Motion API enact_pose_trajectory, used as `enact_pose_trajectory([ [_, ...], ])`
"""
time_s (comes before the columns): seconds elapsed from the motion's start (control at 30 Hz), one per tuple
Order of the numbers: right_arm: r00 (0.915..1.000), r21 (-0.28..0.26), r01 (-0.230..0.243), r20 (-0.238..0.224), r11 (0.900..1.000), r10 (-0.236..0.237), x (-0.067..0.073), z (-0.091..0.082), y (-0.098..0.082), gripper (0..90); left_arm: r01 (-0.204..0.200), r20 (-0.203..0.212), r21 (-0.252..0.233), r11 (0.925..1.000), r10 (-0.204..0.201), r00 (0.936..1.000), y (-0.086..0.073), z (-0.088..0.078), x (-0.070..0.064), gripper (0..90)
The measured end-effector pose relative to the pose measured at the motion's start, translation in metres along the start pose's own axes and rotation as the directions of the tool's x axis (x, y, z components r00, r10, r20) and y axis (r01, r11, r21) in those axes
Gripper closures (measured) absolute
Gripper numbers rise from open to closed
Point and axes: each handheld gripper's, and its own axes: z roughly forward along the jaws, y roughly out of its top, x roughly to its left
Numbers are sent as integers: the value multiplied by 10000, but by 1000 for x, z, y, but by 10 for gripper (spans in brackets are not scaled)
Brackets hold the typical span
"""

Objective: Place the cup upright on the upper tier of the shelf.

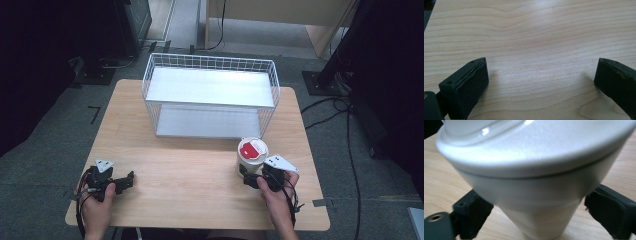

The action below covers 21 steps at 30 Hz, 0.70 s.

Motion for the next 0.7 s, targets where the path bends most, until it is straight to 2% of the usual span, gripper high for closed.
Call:
enact_pose_trajectory([
  [0.33,9997,-397,244,92,9989,-240,2,11,-1,83,-2,0,2,10000,2,10000,0,0,0,0],
  [0.7,9993,-1023,337,-110,9942,-350,1,23,-1,76,-2,0,1,10000,2,10000,0,0,0,0],
])
